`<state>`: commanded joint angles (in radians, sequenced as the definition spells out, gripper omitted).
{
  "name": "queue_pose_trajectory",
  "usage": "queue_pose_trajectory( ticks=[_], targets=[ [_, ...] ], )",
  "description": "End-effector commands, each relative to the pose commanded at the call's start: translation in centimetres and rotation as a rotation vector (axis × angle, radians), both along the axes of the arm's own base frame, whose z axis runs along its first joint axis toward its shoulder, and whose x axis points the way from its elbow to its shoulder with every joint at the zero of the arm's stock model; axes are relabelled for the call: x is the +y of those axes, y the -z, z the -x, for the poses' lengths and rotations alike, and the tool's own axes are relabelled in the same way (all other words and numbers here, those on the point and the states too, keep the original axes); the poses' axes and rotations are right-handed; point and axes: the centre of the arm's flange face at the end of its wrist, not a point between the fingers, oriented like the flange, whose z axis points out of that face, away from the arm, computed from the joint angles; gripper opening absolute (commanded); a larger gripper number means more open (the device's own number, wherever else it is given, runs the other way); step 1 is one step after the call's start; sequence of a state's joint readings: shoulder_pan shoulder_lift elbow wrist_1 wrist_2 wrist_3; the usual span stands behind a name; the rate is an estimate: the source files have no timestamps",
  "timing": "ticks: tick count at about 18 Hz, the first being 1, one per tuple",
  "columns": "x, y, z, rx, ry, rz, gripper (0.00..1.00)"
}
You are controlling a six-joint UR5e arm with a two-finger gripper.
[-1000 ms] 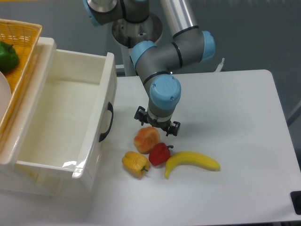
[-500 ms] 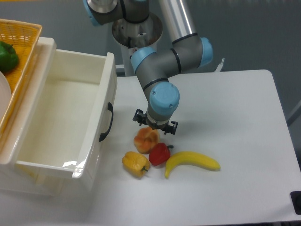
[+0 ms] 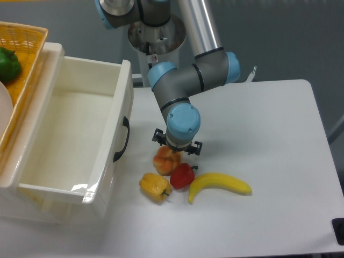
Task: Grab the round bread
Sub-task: 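Move the open gripper over the round bread roll, then lower the gripper onto the bread roll and close the fingers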
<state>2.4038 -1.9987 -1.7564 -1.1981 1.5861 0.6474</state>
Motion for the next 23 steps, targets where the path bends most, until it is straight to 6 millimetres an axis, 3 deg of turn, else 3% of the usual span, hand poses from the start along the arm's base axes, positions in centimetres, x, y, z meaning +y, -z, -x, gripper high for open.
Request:
queue_pose_trajectory(
  ticks=[10, 23],
  targets=[
    [1.5, 0.3, 1.0, 0.020, -0.069, 0.004, 1.00],
    [1.3, 1.3, 0.4, 0.005, -0.058, 0.019, 0.97]
  ],
)
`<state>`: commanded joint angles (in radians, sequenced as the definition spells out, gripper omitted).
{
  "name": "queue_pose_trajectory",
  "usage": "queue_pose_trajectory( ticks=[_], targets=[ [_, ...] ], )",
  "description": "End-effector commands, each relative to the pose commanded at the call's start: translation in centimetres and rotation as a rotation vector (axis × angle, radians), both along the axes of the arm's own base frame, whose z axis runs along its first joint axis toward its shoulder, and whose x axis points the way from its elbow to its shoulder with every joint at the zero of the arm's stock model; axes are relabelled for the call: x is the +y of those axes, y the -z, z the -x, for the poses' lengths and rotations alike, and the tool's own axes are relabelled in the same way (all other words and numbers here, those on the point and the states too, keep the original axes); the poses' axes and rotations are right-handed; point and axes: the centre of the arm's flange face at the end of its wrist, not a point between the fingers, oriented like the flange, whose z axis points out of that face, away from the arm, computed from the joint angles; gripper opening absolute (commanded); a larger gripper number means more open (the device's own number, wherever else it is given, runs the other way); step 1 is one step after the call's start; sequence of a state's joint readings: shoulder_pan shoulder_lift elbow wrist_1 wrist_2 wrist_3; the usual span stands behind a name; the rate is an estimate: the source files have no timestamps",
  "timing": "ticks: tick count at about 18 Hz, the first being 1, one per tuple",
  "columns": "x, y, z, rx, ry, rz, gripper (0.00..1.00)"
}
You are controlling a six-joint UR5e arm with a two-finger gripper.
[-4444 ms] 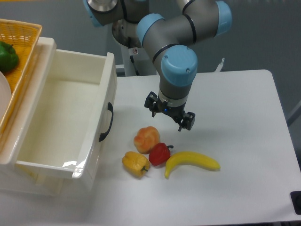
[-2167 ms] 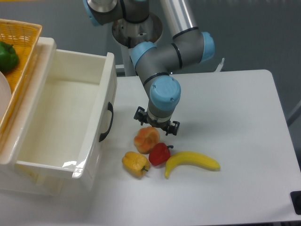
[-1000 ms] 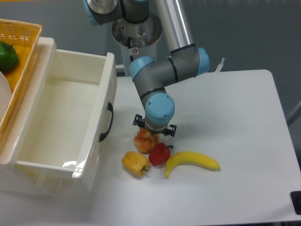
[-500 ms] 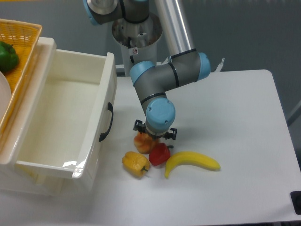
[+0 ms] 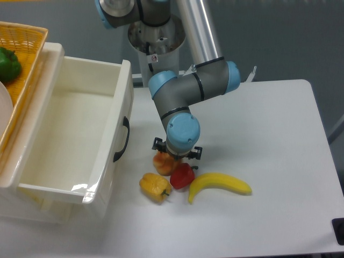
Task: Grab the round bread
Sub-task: 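Lower the gripper onto the bread roll and close the fingers, then lift the gripped bread roll up off the table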
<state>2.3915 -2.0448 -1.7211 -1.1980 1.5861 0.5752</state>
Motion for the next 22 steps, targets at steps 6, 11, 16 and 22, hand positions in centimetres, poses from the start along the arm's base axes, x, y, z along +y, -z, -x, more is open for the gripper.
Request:
queue_pose_trajectory(
  ticks=[6, 11, 16, 22],
  targets=[
    [0.3, 0.2, -0.3, -0.002, 0.006, 0.002, 0.96],
    [0.3, 0.5, -0.3, -0.004, 0.005, 0.007, 0.70],
    [0.5, 0.0, -0.1, 0.004, 0.005, 0.000, 0.27],
    [0.6, -1.1, 0.2, 0.016, 0.019, -0.014, 0.04]
  ],
)
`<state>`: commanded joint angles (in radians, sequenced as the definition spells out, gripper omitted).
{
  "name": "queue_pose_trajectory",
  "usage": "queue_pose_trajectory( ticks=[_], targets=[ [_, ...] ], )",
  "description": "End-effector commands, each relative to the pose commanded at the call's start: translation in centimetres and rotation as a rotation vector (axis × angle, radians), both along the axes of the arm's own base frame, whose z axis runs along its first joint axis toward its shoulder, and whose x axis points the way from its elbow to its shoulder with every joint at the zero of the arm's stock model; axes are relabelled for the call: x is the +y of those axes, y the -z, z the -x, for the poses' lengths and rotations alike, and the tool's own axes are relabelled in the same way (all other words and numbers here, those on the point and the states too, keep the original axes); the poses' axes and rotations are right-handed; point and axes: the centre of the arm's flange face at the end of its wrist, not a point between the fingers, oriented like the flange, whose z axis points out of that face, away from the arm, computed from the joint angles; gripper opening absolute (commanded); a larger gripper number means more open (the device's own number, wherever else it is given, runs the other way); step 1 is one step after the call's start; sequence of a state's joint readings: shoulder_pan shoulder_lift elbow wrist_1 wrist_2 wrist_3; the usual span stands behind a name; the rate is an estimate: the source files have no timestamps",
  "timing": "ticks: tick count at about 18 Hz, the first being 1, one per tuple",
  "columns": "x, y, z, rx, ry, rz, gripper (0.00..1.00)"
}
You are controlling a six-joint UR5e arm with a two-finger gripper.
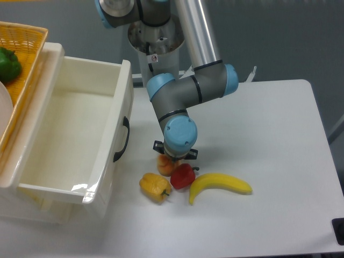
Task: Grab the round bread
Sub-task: 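Lift the gripped bread roll up off the table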
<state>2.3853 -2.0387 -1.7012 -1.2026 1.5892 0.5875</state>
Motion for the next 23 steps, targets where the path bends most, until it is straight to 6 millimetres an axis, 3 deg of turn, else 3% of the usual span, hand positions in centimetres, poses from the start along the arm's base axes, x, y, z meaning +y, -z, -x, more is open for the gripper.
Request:
queue_pose_trajectory(
  ticks=[11, 15, 19, 23],
  targets=[
    [-0.9, -5.0, 1.5, -0.024, 0.114, -0.035, 0.04],
    [-0.8, -8.0, 2.7, -0.046, 0.126, -0.050, 0.04],
    [-0.6, -12.1, 4.1, -0.056, 0.095, -0.123, 0.05],
    [-1.1, -14.2, 4.3, -0.050, 0.113, -0.149, 0.05]
  ],
)
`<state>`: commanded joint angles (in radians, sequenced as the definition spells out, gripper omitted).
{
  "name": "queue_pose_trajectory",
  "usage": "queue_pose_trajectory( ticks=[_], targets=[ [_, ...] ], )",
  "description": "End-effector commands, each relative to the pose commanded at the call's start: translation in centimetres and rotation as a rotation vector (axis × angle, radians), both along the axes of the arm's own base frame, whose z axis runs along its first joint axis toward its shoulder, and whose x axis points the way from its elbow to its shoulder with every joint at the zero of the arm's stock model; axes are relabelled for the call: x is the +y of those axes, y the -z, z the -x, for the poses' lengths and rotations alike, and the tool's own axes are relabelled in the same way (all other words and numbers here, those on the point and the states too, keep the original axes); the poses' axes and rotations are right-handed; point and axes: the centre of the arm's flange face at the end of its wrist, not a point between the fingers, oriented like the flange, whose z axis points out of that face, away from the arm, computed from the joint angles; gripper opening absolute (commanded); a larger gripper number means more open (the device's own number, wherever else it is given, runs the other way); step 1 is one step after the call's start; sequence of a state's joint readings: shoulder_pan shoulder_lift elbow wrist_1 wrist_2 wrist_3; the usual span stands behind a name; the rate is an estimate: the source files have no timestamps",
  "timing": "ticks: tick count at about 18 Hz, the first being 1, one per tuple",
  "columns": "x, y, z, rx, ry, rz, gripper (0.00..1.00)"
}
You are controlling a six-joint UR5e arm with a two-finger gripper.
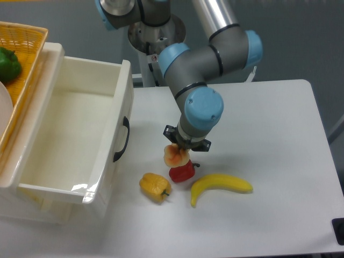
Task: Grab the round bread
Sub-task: 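Lift the gripped bread roll up off the table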
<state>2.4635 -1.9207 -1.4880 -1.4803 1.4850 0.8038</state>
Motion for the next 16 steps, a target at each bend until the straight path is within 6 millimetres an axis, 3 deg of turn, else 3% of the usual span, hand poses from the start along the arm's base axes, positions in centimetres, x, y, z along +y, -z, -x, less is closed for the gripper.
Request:
queue_pose_trajectory(
  ticks=[5, 9, 16],
  targets=[
    [-1.2, -3.5, 1.0, -0.023, -0.055, -0.089, 0.04],
    [-0.8, -5.7, 1.2, -0.036, -0.088, -0.160, 0.04],
    [-1.2, -9.9, 0.1, -0.073, -0.251, -0.271, 0.05]
  ],
)
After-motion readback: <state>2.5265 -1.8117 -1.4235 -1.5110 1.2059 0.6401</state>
